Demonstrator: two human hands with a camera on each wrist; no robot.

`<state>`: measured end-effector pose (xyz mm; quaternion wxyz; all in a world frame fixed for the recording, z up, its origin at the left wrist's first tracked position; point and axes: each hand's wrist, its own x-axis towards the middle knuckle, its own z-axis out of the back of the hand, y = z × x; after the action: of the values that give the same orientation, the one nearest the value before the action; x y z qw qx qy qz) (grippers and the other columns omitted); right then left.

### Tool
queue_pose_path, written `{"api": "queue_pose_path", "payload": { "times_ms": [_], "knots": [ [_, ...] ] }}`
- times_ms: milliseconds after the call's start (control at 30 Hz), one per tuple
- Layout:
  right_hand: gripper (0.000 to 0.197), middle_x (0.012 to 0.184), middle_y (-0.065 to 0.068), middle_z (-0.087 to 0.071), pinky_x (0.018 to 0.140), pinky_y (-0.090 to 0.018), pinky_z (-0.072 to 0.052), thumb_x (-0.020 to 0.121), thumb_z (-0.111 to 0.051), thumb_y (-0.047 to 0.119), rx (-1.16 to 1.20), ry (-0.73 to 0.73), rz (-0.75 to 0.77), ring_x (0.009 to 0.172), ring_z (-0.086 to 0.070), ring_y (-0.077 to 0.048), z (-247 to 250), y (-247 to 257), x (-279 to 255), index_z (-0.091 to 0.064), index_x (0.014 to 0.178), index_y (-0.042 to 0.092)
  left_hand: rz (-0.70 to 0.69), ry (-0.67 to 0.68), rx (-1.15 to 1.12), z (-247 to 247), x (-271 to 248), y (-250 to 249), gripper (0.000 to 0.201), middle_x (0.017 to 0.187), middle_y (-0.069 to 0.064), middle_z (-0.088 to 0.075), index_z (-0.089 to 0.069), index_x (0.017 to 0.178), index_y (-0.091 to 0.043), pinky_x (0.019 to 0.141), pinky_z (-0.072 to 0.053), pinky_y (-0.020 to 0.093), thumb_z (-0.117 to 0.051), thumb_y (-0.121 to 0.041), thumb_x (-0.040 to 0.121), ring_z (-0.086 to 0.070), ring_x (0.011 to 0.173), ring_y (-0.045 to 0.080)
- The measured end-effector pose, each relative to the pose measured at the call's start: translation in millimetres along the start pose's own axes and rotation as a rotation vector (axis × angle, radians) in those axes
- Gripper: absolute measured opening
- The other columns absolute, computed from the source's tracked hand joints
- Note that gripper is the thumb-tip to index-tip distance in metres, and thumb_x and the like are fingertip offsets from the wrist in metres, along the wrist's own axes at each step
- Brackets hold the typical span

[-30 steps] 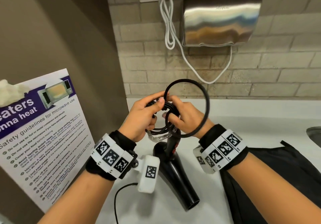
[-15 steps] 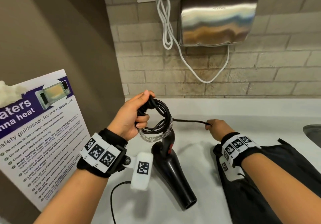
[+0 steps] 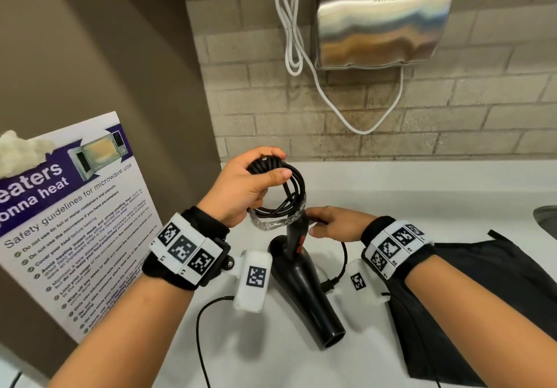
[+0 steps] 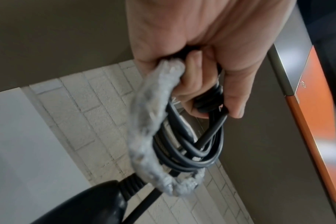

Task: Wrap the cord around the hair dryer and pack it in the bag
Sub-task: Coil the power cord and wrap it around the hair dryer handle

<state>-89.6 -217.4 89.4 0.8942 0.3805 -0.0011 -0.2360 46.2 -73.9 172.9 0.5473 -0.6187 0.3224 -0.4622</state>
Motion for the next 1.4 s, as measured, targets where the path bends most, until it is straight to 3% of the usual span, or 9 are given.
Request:
{"api": "queue_pose_path", "payload": {
  "times_ms": [67,167,467,800,900,1033,1167,1333,1400],
  "knots": [
    [0.014,0.093,-0.005,-0.060,0.087,-0.030,-0.045,0.093,-0.045,0.013,0.026,-0.081,0.005,0.087,-0.055,-0.017,-1,-2,1,-0.058,0.092,0.019,-0.006,-0.003,0.008,2,0,0,0.023,0.066,0.001,-0.042,-0.060,0.082,-0.021,0.035,-0.015,0.012,-0.063,0.002,0.078,-0.024,0.034,0.003],
    [0.026,0.073,0.001,-0.050,0.063,-0.016,-0.040,0.094,-0.042,0.012,0.011,-0.249,-0.024,0.070,-0.047,-0.015,14,1,-4,-0.051,0.072,0.021,0.029,0.049,0.074,6,-2,2,0.020,0.054,-0.006,-0.042,-0.064,0.084,-0.022,0.037,-0.013,0.015,-0.066,-0.003,0.077,-0.022,0.034,0.004],
    [0.009,0.066,0.006,-0.049,0.069,-0.030,-0.037,0.088,-0.056,0.019,0.045,-0.894,0.024,0.075,-0.048,-0.019,67,51,-25,-0.051,0.080,0.019,0.101,0.064,0.335,-3,-4,14,0.016,0.050,-0.008,-0.041,-0.066,0.091,-0.022,0.034,-0.021,0.015,-0.070,-0.014,0.078,-0.025,0.036,0.006],
    [0.030,0.062,0.011,-0.048,0.059,-0.026,-0.033,0.085,-0.057,0.013,0.019,-0.971,0.231,0.056,-0.041,-0.008,61,91,-50,-0.042,0.066,0.032,0.107,0.175,0.402,-18,-10,9,0.033,0.038,-0.018,-0.050,-0.062,0.114,-0.011,0.036,-0.028,0.003,-0.065,-0.003,0.082,-0.043,0.031,-0.004],
    [0.029,0.060,0.011,-0.047,0.063,-0.028,-0.036,0.084,-0.058,0.012,0.058,-0.964,0.266,0.055,-0.040,-0.009,59,92,-51,-0.043,0.068,0.031,0.105,0.213,0.398,-20,-12,6,0.039,0.060,-0.013,-0.060,-0.060,0.120,-0.010,0.037,-0.027,0.001,-0.065,-0.002,0.082,-0.045,0.033,-0.007],
    [0.030,0.048,0.015,-0.041,0.064,-0.031,-0.039,0.081,-0.061,0.011,0.131,-0.981,0.352,0.049,-0.036,-0.005,57,95,-53,-0.044,0.070,0.032,0.084,0.247,0.402,-23,-13,6,0.034,0.069,-0.009,-0.063,-0.063,0.115,-0.009,0.039,-0.029,0.001,-0.064,-0.003,0.082,-0.046,0.035,-0.007],
    [0.027,0.055,0.010,-0.036,0.055,-0.015,-0.033,0.082,-0.064,0.011,0.259,-1.012,0.447,0.050,-0.033,-0.002,58,88,-56,-0.045,0.074,0.028,0.090,0.123,0.292,-15,-9,10,0.022,0.060,-0.008,-0.061,-0.067,0.105,-0.012,0.032,-0.022,0.013,-0.064,-0.010,0.083,-0.030,0.030,0.002],
    [0.021,0.075,-0.006,-0.055,0.057,-0.005,-0.039,0.093,-0.048,0.018,0.178,-0.938,0.223,0.066,-0.052,-0.008,55,41,-49,-0.056,0.075,0.012,0.107,-0.117,0.022,1,-3,4,0.014,0.072,0.000,-0.058,-0.063,0.100,-0.015,0.031,-0.017,0.012,-0.059,-0.014,0.087,-0.021,0.031,0.001],
    [0.025,0.086,-0.006,-0.058,0.073,-0.017,-0.045,0.092,-0.050,0.022,0.082,-0.856,0.089,0.073,-0.056,-0.007,51,11,-41,-0.058,0.069,0.017,0.097,-0.159,-0.034,5,-1,2,0.011,0.071,-0.001,-0.058,-0.063,0.097,-0.017,0.031,-0.016,0.012,-0.058,-0.015,0.088,-0.020,0.031,0.001]
  ]
}}
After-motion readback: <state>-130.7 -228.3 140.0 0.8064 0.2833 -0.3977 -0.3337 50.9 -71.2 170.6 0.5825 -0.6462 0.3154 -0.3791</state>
